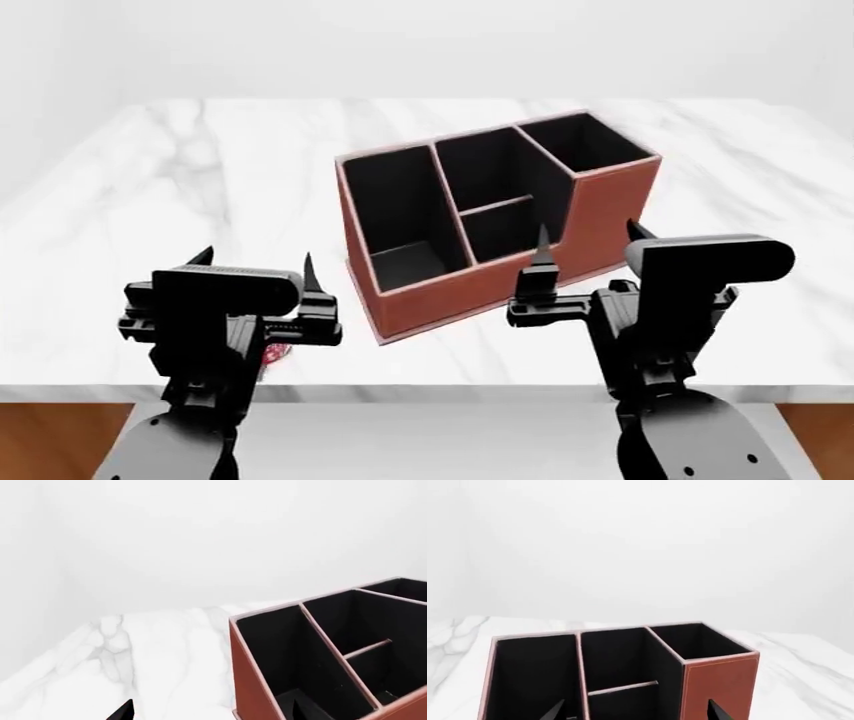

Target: Pick up the book and place it in the left compartment of the caddy.

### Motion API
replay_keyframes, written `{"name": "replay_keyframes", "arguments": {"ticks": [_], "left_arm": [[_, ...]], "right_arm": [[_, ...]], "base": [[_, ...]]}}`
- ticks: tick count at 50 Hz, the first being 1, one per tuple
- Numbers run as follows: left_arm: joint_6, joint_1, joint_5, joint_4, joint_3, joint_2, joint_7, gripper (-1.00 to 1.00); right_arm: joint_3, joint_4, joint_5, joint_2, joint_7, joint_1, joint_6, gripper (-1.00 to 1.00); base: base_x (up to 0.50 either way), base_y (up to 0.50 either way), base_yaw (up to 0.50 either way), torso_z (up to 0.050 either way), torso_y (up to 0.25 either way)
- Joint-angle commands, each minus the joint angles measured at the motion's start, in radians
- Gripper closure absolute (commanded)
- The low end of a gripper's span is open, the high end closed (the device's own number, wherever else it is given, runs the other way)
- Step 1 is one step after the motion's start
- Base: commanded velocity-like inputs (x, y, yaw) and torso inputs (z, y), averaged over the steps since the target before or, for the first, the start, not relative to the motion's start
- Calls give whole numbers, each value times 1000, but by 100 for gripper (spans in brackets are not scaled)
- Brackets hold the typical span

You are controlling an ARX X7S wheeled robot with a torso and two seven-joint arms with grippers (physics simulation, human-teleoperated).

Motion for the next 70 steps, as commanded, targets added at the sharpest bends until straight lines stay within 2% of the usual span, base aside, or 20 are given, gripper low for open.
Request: {"name": "replay_keyframes", "arguments": {"ticks": [1,29,39,41,53,65,70], "left_arm": [[-12,-3,-13,21,1,-9,-8,-100],[-20,-11,-33,21,8,-26,-22,-100],[-13,-3,-39,21,7,-30,-28,-100],[-11,-3,-40,20,6,-31,-29,-100],[-7,1,-49,19,4,-35,-36,-100],[-8,1,-56,19,7,-40,-43,-100],[-16,-6,-60,23,8,-43,-46,-100]], "right_arm": [[9,-16,13,13,3,15,30,-100],[23,-29,44,17,21,31,50,-100],[18,-29,37,23,33,9,5,-100],[35,-28,67,15,22,19,46,-100],[14,-22,57,26,38,18,33,-100],[2,-27,53,36,51,17,25,-100],[0,-29,61,38,53,27,38,-100]], "base": [[0,-500,0,0,0],[0,-497,0,0,0],[0,0,0,0,0],[0,0,0,0,0],[0,-366,0,0,0],[0,0,0,0,0],[456,0,0,0,0]]}}
